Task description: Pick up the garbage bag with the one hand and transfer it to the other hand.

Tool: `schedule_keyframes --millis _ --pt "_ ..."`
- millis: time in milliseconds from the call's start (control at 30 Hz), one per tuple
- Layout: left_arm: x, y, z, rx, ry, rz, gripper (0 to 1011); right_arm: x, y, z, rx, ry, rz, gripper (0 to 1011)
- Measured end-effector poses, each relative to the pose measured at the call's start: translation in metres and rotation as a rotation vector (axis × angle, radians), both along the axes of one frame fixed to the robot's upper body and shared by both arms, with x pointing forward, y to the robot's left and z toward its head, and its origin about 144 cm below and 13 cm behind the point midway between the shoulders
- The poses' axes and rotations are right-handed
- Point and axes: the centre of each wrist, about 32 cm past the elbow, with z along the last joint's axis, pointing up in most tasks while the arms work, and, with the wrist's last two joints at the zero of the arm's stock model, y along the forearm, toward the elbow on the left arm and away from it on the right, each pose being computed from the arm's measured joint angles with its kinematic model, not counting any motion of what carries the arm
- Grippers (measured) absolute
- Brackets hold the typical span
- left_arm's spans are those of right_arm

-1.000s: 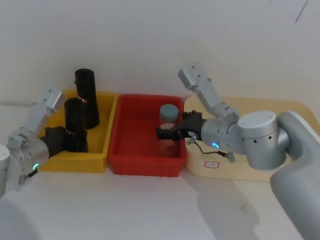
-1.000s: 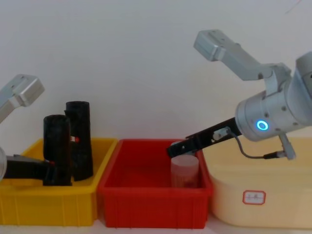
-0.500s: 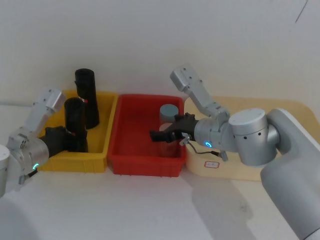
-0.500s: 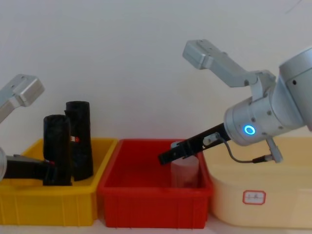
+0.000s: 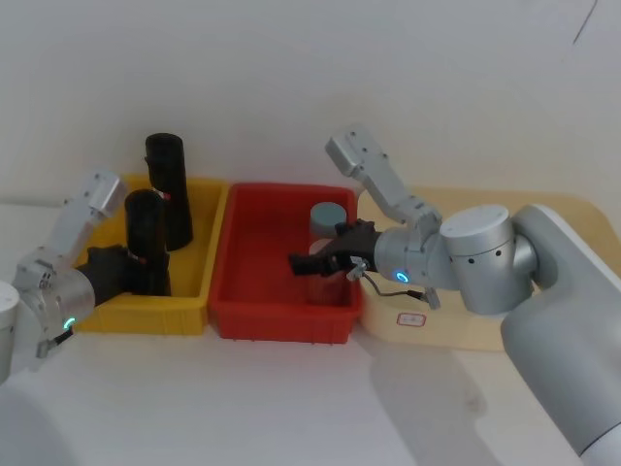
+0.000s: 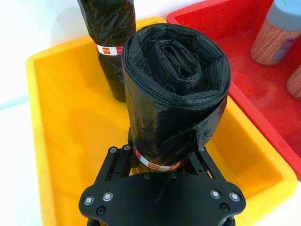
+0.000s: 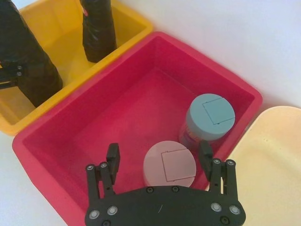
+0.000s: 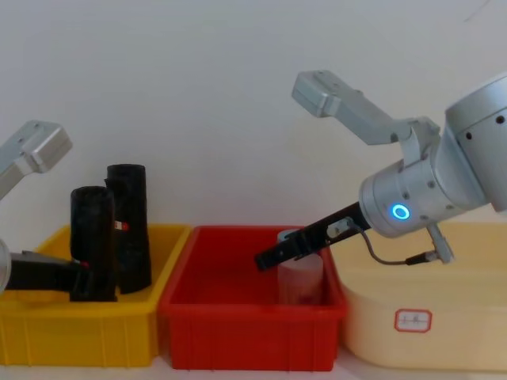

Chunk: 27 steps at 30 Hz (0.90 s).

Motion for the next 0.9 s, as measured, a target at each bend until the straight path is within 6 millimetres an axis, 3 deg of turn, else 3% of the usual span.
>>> schedule_keyframes --millis 900 --pt "0.000 0.000 0.000 0.000 0.000 0.000 411 0.011 -0.006 -0.010 -0.006 0.026 0.022 1010"
